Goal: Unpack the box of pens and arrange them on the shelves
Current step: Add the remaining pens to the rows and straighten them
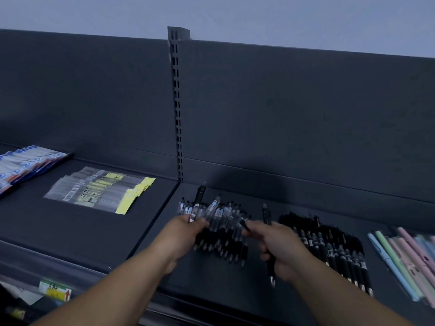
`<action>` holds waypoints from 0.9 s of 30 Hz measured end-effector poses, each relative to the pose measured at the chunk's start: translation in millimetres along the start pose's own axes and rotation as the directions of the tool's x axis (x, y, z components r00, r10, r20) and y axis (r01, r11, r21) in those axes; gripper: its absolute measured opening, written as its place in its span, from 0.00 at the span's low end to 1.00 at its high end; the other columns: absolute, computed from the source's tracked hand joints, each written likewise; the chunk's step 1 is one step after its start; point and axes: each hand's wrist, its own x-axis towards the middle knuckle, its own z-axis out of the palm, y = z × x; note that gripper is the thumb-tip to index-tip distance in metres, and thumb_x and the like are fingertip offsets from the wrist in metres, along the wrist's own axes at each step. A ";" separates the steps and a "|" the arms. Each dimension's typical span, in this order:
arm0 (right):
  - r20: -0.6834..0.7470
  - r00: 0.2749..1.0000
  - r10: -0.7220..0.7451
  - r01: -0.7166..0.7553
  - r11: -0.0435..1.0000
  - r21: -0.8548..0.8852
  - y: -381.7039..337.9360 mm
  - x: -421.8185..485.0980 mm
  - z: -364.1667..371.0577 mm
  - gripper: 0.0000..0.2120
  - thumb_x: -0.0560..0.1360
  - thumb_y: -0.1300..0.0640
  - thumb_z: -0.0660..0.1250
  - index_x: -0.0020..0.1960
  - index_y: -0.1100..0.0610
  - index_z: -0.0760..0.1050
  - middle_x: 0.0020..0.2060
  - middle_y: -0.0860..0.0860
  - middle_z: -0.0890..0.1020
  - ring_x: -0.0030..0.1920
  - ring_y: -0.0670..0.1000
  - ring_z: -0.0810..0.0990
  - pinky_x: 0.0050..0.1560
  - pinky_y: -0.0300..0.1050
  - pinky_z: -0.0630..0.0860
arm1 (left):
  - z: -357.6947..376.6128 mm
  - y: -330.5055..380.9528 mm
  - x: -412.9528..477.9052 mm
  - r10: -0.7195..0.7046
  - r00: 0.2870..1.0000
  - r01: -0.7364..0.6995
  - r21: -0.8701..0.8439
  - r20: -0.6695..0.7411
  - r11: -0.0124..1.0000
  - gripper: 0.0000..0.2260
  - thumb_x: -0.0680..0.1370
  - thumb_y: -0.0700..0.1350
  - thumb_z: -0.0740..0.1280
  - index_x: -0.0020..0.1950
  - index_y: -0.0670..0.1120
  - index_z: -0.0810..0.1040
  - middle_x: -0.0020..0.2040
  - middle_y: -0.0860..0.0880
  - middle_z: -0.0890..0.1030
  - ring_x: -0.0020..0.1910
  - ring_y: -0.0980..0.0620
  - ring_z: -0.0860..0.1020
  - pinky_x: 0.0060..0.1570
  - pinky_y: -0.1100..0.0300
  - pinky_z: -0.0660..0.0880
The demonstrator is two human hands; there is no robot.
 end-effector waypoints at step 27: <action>0.067 0.997 -0.049 0.056 0.991 -0.122 12.4 15.3 1.8 0.05 0.78 0.60 0.66 0.52 0.62 0.77 0.40 0.56 0.83 0.32 0.47 0.79 0.30 0.39 0.76 | 14.8 2.2 27.6 0.144 0.989 -0.146 0.192 0.024 0.971 0.06 0.80 0.50 0.63 0.54 0.51 0.77 0.43 0.53 0.78 0.40 0.58 0.75 0.36 0.66 0.70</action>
